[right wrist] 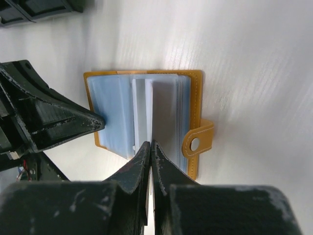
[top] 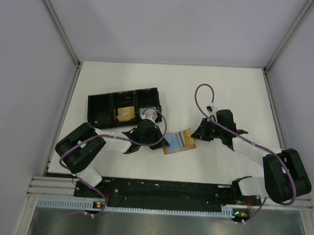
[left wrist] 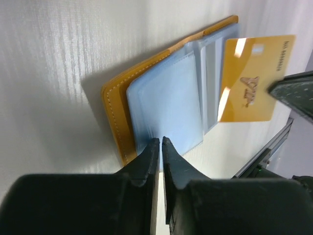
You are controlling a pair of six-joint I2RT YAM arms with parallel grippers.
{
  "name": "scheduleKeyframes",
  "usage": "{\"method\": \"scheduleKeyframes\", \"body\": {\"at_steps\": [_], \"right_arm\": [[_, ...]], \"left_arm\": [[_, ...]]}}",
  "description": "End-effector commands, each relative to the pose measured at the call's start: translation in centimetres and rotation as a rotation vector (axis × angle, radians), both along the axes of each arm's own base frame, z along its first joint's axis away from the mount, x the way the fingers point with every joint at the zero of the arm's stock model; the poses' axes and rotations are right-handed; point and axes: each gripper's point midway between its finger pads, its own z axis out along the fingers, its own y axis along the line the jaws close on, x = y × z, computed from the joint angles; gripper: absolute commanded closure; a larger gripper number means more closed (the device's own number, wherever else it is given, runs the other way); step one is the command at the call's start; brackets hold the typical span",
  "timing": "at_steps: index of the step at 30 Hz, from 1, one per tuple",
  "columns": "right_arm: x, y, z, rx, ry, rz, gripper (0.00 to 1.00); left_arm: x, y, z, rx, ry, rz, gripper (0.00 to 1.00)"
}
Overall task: Take the credit cards out of the card holder
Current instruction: Remove the credit card from the card holder.
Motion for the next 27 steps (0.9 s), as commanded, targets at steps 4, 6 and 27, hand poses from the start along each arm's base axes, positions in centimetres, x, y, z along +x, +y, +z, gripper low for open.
{"method": "scheduleKeyframes", "body": {"at_steps": [4, 6, 27], "right_arm": [[0.8, -1.3, 5.2, -0.059, -0.134, 0.007, 1.00], [0.5, -0.9, 6.4, -0.039, -0.159, 0.038, 1.00], [-5.6, 4.8, 14.4, 0.114, -0.441, 0.439, 1.00]], "left_arm": [[1.2, 2.2, 4.1, 0.074, -0.252, -0.045, 0.64], [2.0, 2.2, 6.7, 0.073, -0.376, -0.088, 0.45], [-1.8, -0.7, 18.2, -0.119, -1.228, -1.047, 0.00]]}}
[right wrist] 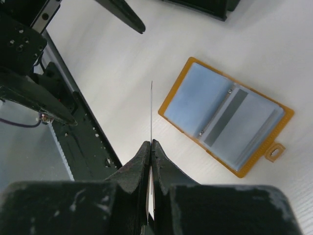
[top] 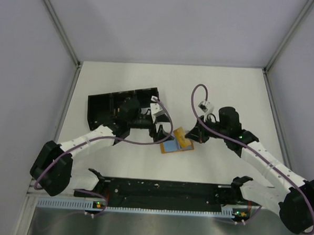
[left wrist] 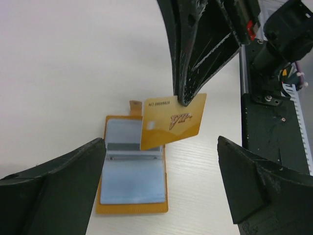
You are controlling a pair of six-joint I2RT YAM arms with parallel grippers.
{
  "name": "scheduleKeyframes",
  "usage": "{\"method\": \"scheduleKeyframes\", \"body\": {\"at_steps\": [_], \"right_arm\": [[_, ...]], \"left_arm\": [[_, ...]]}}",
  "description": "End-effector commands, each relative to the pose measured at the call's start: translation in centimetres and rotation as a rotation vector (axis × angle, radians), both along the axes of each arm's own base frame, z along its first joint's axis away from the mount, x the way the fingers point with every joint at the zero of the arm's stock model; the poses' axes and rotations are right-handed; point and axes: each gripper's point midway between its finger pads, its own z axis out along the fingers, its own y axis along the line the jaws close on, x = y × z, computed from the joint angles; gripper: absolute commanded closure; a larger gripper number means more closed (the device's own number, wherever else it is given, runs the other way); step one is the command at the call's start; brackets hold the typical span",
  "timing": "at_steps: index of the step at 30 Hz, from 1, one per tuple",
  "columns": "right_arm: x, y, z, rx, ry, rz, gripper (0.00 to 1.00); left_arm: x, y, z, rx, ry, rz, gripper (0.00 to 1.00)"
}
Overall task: Take the credit cards out of the card holder
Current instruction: Place the credit card in the storage box.
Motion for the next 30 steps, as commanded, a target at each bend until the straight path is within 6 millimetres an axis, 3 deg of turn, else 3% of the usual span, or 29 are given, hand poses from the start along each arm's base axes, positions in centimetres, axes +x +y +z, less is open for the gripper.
{"method": "scheduleKeyframes", "body": {"at_steps": [1, 6, 16, 25, 30], "right_arm": [[-0.8, 1.6, 4.3, 0.075, -0.143, 0.119, 1.00], [-2.5, 2.7, 5.1, 0.109, -0.180, 0.212, 1.00], [-3.2, 3.0, 5.7, 0.126, -0.212, 0.250, 1.00], [-3.2, 3.0, 5.6, 0.126, -0.214, 0.251, 1.00], [-3.2, 3.1, 5.5, 0.124, -0.216, 0.249, 1.00]], "left_arm": [[-1.5, -1.1, 2.6, -0.004, -0.180, -0.264, 0.04], [-1.7, -1.5, 3.5, -0.005, -0.169, -0.355, 0.11], [-2.6, -1.9, 2.7, 0.031, -0.016, -0.474, 0.23], [-3.4, -2.4, 2.9, 0.012, 0.067, -0.535, 0.51], [-3.6, -2.6, 3.1, 0.006, 0.093, -0.552, 0.81]]}}
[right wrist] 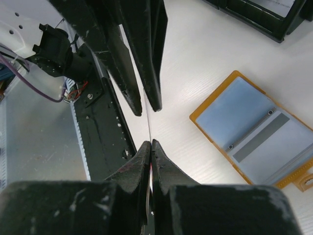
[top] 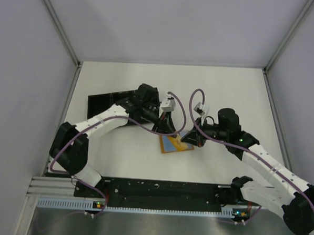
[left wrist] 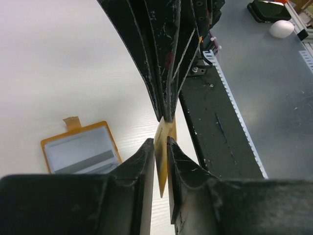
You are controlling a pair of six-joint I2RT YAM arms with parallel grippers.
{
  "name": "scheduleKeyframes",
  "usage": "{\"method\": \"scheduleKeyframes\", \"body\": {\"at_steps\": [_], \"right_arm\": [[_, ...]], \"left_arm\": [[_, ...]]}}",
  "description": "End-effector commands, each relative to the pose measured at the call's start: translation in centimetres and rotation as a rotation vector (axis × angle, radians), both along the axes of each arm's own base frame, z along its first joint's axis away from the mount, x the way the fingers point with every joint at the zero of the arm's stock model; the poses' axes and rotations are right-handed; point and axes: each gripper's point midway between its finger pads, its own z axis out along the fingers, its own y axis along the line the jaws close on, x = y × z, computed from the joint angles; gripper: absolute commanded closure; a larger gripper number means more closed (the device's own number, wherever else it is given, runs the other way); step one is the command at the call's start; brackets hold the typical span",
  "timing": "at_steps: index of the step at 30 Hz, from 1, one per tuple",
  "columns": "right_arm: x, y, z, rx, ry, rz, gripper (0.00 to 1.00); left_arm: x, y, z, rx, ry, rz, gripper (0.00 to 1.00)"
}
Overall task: Take the credit cards out of the card holder
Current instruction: Place the credit card in the storage box.
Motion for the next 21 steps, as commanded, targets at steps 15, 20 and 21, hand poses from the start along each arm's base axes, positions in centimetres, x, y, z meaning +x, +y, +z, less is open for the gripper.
{"method": "scheduleKeyframes", "body": {"at_steps": [15, 20, 21], "right_arm": [[3.3, -1.7, 3.1, 0.002, -0.178, -0.222, 0.21], [4.6, -3.1, 2.3, -0.039, -0.187, -0.338, 0.10], [4.8, -3.3, 2.1, -0.046, -0.185, -0.353, 0.10]], "left_arm": [[8.6, 6.8, 1.4, 0.099, 0.096, 0.588, 1.00], [13.1, 14.5, 2.1, 0.091, 0.159, 1.056, 1.00], [13.6, 16.1, 1.9, 0.101, 0.174, 1.135, 1.00]]}}
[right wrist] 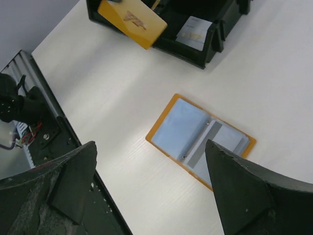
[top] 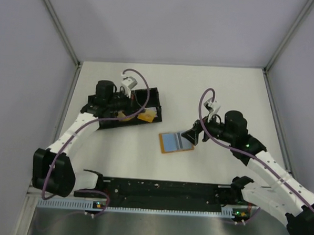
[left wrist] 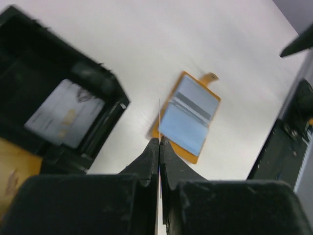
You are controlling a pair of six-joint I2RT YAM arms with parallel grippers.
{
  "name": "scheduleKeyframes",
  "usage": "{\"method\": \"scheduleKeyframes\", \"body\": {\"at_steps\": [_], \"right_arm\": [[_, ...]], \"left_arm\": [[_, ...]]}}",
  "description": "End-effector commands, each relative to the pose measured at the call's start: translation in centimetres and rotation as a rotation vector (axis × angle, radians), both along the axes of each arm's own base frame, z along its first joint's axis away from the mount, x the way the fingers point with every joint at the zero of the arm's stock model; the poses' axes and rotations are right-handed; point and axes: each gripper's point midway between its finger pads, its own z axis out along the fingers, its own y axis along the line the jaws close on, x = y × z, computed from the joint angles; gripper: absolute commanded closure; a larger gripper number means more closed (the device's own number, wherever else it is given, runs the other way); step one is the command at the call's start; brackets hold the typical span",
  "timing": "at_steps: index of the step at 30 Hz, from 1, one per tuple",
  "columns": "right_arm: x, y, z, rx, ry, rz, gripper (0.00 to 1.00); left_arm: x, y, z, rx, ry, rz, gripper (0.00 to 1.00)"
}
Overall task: Take the credit cards out of the card holder
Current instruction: Place the credit card in the storage box.
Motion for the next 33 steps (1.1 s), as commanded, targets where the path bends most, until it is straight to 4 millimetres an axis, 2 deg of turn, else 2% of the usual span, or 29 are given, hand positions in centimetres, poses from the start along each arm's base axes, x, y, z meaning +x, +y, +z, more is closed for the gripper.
{"method": "scheduleKeyframes", "body": {"at_steps": [1, 6, 9, 13, 23, 27, 29, 33], "right_arm": [[1.8, -1.3, -0.2, -0.021, -0.032, -0.126, 0.09], [2.3, -1.8, -1.1, -0.039, -0.018, -0.169, 0.06], [2.4, -2.0, -1.5, -0.048, -0.012, -0.189, 0.05], [2.5, -2.1, -1.7, -0.050, -0.013, -0.193, 0.05], [2.3, -1.9, -2.0, -0.050, -0.011, -0.179, 0.05], [2.4, -1.9, -2.1, -0.051, -0.008, -0.180, 0.05], [2.4, -1.9, -2.4, -0.056, -0.001, -0.180, 0.05], [2.5, -1.8, -2.7, -0.061, 0.007, -0.177, 0.05]], "left_arm": [[3.7, 6.4, 2.5, -0.016, -0.009, 0.444, 1.00], [5.3, 13.1, 1.6, 0.036, 0.056, 0.737, 1.00], [6.5, 14.7, 0.6, 0.083, 0.102, 0.814, 1.00], [8.0, 15.1, -0.9, 0.102, 0.165, 0.845, 1.00], [11.4, 14.4, -5.1, 0.077, 0.305, 0.871, 1.00], [12.2, 14.2, -6.2, 0.059, 0.326, 0.880, 0.95], [12.5, 13.9, -6.4, 0.043, 0.325, 0.876, 0.89], [13.3, 13.6, -7.3, 0.029, 0.332, 0.886, 0.87]]}}
